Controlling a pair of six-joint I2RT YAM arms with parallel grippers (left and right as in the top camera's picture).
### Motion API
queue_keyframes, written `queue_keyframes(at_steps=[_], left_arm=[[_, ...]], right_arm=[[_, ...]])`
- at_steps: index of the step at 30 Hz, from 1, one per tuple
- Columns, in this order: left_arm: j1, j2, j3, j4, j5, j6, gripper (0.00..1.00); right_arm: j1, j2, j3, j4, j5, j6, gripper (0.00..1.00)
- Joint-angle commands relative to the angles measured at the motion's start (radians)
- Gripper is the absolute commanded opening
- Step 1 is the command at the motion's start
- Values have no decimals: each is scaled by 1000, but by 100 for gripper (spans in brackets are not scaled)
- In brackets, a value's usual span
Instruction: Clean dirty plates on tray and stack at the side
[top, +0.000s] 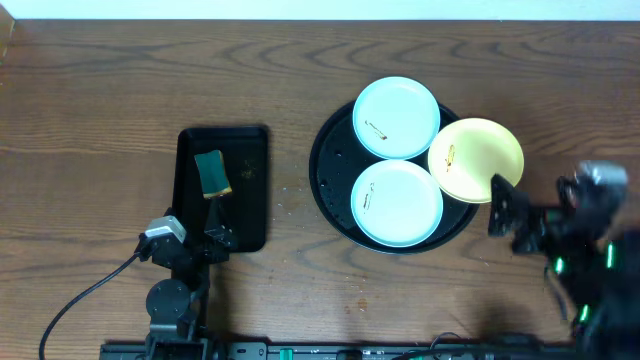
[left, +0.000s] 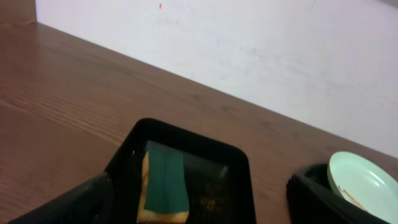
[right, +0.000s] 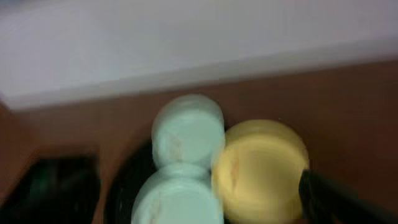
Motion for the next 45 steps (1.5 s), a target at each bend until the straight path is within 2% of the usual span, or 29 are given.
queue_keyframes(at_steps=[1, 4, 5, 7, 8, 9, 11, 13, 14, 17, 19, 23, 29, 34, 41, 43, 45], left_arm=[[4, -5, -20, -37, -28, 4, 89], [4, -5, -20, -37, -28, 4, 89], [4, -5, -20, -37, -28, 5, 89], [4, -5, -20, -37, -28, 4, 89], [4, -5, -20, -37, -28, 4, 89], [4, -5, -20, -37, -28, 4, 89], [4, -5, -20, -37, -28, 4, 89], [4, -5, -20, -37, -28, 4, 89], [4, -5, -20, -37, -28, 4, 89], [4, -5, -20, -37, -28, 4, 89], [4, -5, -20, -37, -28, 4, 89], [4, -5, -20, -37, -28, 4, 89], [4, -5, -20, -37, -28, 4, 89], [4, -5, -20, -37, -28, 5, 89], [4, -5, -20, -37, -28, 5, 89], [4, -5, -20, -37, -28, 5, 89], [4, -5, -20, -37, -28, 4, 89]], right_arm=[[-16, 333, 309, -259, -17, -3, 99], [-16, 578, 557, -452, -55, 1, 99], [-16, 682, 649, -524, -136, -15, 99], [-14, 767, 707, -579, -260, -74, 99], [-10, 820, 725, -607, -358, -119, 79], [-2, 863, 723, -621, -415, -127, 48], [23, 922, 704, -632, -412, -107, 20], [62, 967, 667, -632, -332, -63, 5], [81, 980, 645, -631, -280, -31, 3], [151, 999, 537, -612, -79, 84, 4], [190, 998, 457, -573, -14, 134, 7], [257, 999, 295, -445, -3, 179, 16], [266, 999, 103, -225, 3, 226, 32], [269, 999, 24, -63, 4, 225, 31], [306, 999, 16, 0, 4, 224, 21], [327, 999, 16, 24, 3, 220, 23], [351, 999, 16, 49, 3, 212, 29]])
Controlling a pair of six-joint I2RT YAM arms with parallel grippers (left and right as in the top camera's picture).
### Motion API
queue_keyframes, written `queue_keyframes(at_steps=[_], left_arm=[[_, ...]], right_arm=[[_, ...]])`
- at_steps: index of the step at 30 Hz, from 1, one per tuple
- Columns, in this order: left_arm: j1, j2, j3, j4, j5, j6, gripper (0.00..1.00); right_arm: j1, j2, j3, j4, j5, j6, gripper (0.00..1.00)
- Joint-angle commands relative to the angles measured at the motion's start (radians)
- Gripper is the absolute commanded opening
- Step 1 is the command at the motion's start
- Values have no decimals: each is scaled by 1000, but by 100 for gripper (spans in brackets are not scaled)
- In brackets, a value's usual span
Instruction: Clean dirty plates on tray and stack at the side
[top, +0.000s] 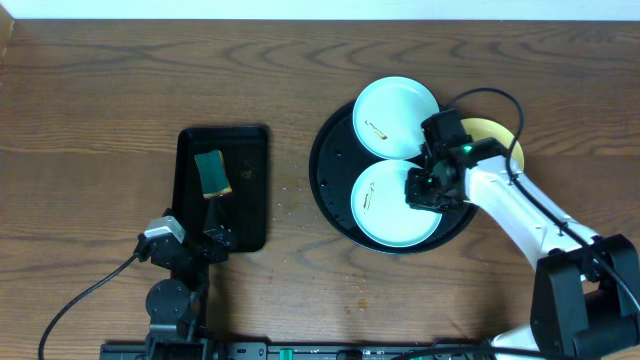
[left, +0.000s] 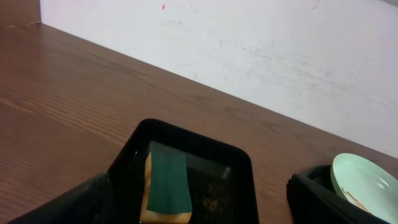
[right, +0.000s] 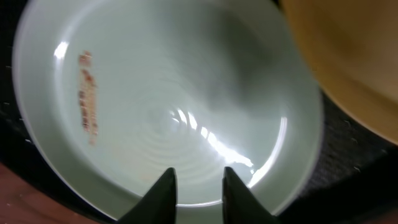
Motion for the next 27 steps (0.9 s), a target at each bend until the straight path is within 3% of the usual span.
queue_keyframes(at_steps=[1, 4, 6, 12, 16, 19, 20, 24, 26, 27], left_arm=[[3, -5, -22, -35, -20, 2, 89], [3, -5, -22, -35, -20, 2, 89], [3, -5, -22, -35, -20, 2, 89], [3, -5, -22, -35, -20, 2, 89], [3, -5, -22, -34, -20, 2, 89], [3, -5, -22, -35, -20, 2, 89], [3, -5, -22, -35, -20, 2, 89], [3, -5, -22, -35, -20, 2, 89], [3, -5, -22, -35, -20, 2, 89], [3, -5, -22, -35, -20, 2, 89]], right_arm=[[50, -5, -5, 32, -9, -25, 32], [108, -5, 14, 75, -133, -131, 44], [152, -3, 69, 35, -113, -164, 51], [262, -3, 309, -32, -28, -214, 56], [332, -3, 372, 100, 0, -222, 60], [373, -2, 365, 195, 2, -222, 89], [383, -2, 364, 202, 3, -222, 92], [406, -2, 363, 179, 1, -221, 91], [409, -2, 363, 165, 5, -222, 67], [407, -2, 363, 155, 11, -221, 46]])
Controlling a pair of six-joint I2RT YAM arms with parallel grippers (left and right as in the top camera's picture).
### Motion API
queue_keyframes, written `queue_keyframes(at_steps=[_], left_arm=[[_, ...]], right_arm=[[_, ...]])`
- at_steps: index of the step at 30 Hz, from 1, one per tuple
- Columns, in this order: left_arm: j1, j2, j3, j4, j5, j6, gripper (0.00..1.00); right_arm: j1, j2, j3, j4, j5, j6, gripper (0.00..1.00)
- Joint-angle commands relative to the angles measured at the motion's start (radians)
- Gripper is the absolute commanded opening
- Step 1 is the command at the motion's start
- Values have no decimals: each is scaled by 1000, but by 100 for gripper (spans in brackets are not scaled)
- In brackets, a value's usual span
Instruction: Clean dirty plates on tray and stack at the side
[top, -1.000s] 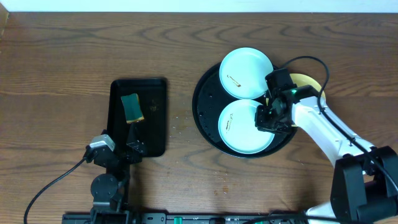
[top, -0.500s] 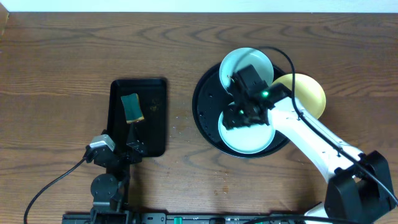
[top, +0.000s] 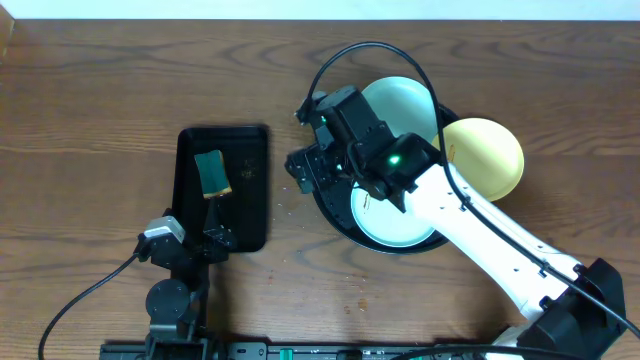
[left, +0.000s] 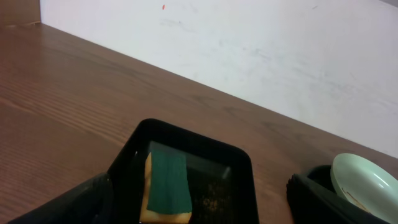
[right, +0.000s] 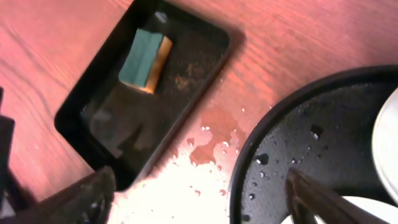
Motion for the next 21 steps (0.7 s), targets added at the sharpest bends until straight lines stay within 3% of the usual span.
queue_keyframes(at_steps=[1, 2, 3, 6, 10, 12, 16, 17, 21], left_arm=[[3, -5, -22, -35, -20, 2, 89], [3, -5, -22, -35, -20, 2, 89], [3, -5, -22, -35, -20, 2, 89], [3, -5, -22, -35, -20, 2, 89], [3, -5, -22, -35, -21, 2, 89], [3, -5, -22, -35, -21, 2, 89], [3, -5, -22, -35, -14, 2, 89], [3, -5, -22, -34, -18, 2, 89], [3, -5, -14, 46, -22, 2, 89]], right_arm=[[-2, -2, -3, -34, 38, -3, 27], [-10, -2, -3, -56, 55, -2, 9], [-23, -2, -3, -84, 80, 7, 1], [-84, -2, -3, -169, 140, 27, 1], [-201, -5, -3, -242, 65, 26, 1], [-252, -7, -3, -269, 43, 26, 7], [-352, -13, -3, -360, 43, -15, 45], [-370, -15, -3, -383, 42, -22, 50], [-442, -42, -3, -469, 36, -89, 50]])
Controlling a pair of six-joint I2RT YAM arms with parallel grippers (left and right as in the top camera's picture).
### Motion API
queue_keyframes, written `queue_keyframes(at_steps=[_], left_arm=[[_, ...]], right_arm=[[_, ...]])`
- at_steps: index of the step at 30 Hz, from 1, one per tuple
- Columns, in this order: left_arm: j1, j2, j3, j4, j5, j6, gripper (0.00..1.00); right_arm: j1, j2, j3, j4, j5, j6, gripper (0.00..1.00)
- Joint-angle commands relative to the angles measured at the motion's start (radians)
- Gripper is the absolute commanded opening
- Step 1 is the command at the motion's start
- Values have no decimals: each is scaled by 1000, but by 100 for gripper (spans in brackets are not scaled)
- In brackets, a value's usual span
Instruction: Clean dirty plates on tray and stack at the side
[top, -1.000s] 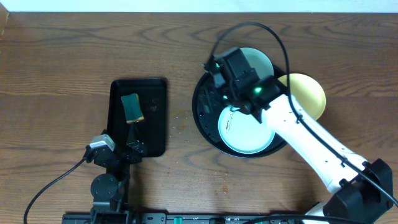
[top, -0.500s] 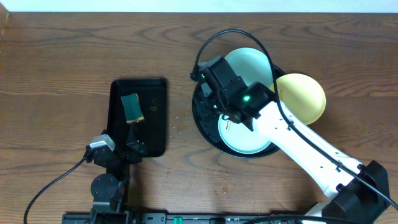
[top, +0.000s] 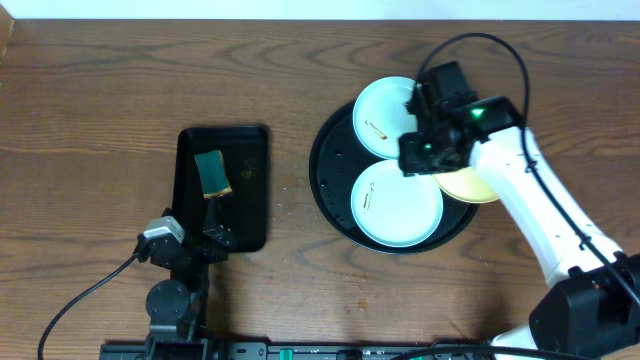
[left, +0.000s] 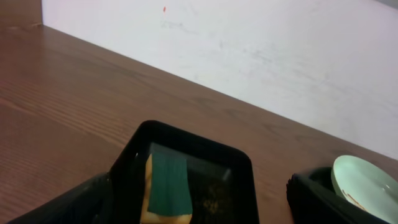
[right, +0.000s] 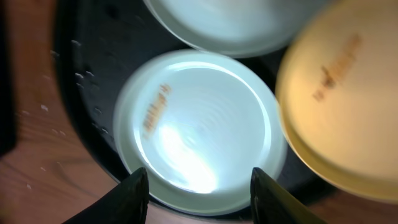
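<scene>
A round black tray (top: 335, 160) holds two pale mint plates, the far plate (top: 390, 118) and the near plate (top: 397, 205), each with an orange-brown smear. A yellow plate (top: 478, 186), also smeared, overlaps the tray's right rim and is partly hidden by my right arm. My right gripper (top: 422, 163) hovers open over the near plate (right: 199, 140), with the yellow plate (right: 339, 93) to its right. A green-and-yellow sponge (top: 211, 173) lies in a rectangular black tray (top: 250, 200). My left gripper (top: 215, 236) is open at that tray's near end, and the sponge (left: 166, 193) lies ahead of it.
Small drops and crumbs (top: 290, 195) speckle the wooden table between the two trays. Wet spots dot the round tray's bare floor (right: 87, 68). A white wall (left: 261, 56) closes off the table's far edge. The left arm's cable (top: 90, 290) runs along the near left.
My right gripper was over the round tray's left rim, looking toward the sponge tray. Now it is over the near mint plate, beside the yellow plate. The left arm has not moved.
My right gripper started at the table's right side, beyond the yellow plate. Then it was low over the near mint plate, then at the tray's left rim, and now above that plate again. Plates, sponge and left gripper stand where they were.
</scene>
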Motion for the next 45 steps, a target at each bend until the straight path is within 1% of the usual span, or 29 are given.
queue_keyframes(at_steps=[1, 2, 5, 8, 10, 13, 15, 16, 18, 21, 22, 29, 32, 35, 39, 44, 45], left_arm=[[3, -5, -2, 26, -2, 2, 95], [3, -5, 19, 29, -2, 2, 99], [3, 6, 107, -23, 8, -2, 98], [3, 67, 248, -135, 10, -1, 98], [3, 148, 370, -226, 14, 3, 98], [3, 334, 606, -414, 109, 41, 98], [3, 492, 785, -587, 200, 75, 98], [3, 593, 892, -703, 234, 99, 98], [3, 761, 1064, -895, 236, 136, 98], [3, 966, 1239, -1077, 206, 168, 98], [3, 1011, 1265, -1109, 201, 168, 98], [3, 1274, 1282, -1199, 197, 169, 98], [3, 1342, 1282, -1190, 197, 169, 99], [3, 1382, 1282, -1177, 197, 169, 99], [3, 1407, 1282, -1155, 197, 169, 98], [3, 1411, 1278, -1128, 197, 169, 98], [3, 1411, 1276, -1118, 196, 169, 98]], right_arm=[[-51, -52, 1, -33, -16, -70, 51], [-63, -62, 1, -45, -16, -70, 51], [-93, -90, 1, -91, -15, -69, 54], [-118, -95, -7, -130, -2, -26, 56], [-125, -95, -40, -123, -1, 9, 56], [-124, -95, -108, -117, -1, 45, 54], [-116, -102, -154, -113, 0, 50, 51], [-110, -109, -180, -107, 3, 58, 51], [-101, -122, -226, -92, 4, 78, 51], [-98, -137, -303, -50, 7, 123, 51], [-98, -138, -332, -21, 6, 137, 50], [-75, -138, -518, 223, 6, 221, 43], [-57, -138, -580, 334, 6, 247, 37], [-42, -138, -624, 420, 11, 258, 32], [-40, -138, -663, 463, 82, 333, 29], [-39, -138, -684, 537, 86, 339, 25], [-40, -138, -684, 554, 93, 338, 23]])
